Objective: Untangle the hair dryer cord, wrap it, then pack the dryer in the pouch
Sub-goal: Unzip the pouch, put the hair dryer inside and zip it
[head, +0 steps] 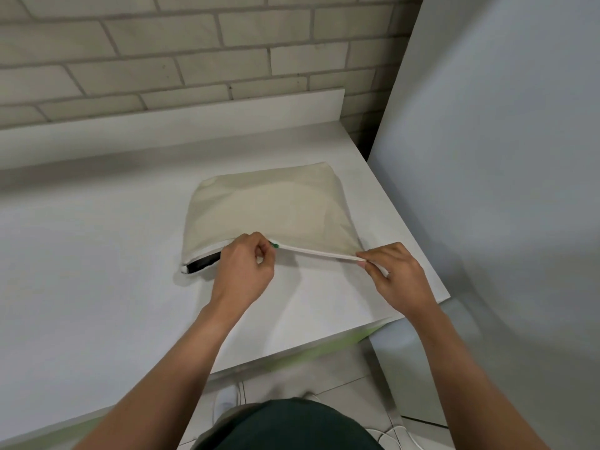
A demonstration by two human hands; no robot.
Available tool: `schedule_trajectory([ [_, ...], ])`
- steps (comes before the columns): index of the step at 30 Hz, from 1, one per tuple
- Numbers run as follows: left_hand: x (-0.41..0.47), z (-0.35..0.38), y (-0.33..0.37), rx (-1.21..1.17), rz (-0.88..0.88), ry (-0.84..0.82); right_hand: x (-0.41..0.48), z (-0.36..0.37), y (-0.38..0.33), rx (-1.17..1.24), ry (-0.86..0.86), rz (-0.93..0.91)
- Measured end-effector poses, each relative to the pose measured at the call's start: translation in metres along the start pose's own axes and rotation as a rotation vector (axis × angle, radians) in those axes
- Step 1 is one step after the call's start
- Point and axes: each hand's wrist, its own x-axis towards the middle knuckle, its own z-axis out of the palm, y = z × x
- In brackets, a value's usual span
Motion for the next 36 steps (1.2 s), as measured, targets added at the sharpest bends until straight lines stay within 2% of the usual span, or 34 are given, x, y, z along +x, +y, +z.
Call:
schedule_trajectory([
  [4, -0.008, -0.015, -0.016, -0.044, 0.0, -0.01, 0.005, 0.0, -0.004, -0.077, -0.122, -0.032],
  [7, -0.012, -0.023, -0.024, -0.075, -0.003, -0.017, 0.016, -0.005, -0.045, -0.069, -0.206, -0.062],
  [11, -0.014, -0.029, -0.029, -0.095, 0.021, -0.012, 0.033, 0.028, -0.126, -0.026, -0.172, -0.199],
  [14, -0.014, -0.033, -0.034, -0.098, 0.054, -0.002, 0.044, 0.067, -0.147, -0.029, -0.091, -0.21],
  [21, -0.009, -0.057, -0.068, -0.061, 0.002, 0.102, 0.05, 0.076, -0.138, -0.118, 0.013, -0.207],
  [28, -0.008, -0.097, -0.117, -0.059, -0.064, 0.153, 0.041, 0.068, -0.131, -0.091, -0.161, -0.175],
  [32, -0.008, -0.113, -0.134, -0.185, -0.107, 0.099, 0.026, 0.066, -0.108, -0.208, -0.231, -0.174],
  [36, -0.007, -0.119, -0.145, -0.517, -0.192, -0.038, 0.011, 0.045, -0.073, -0.283, -0.238, -0.025],
])
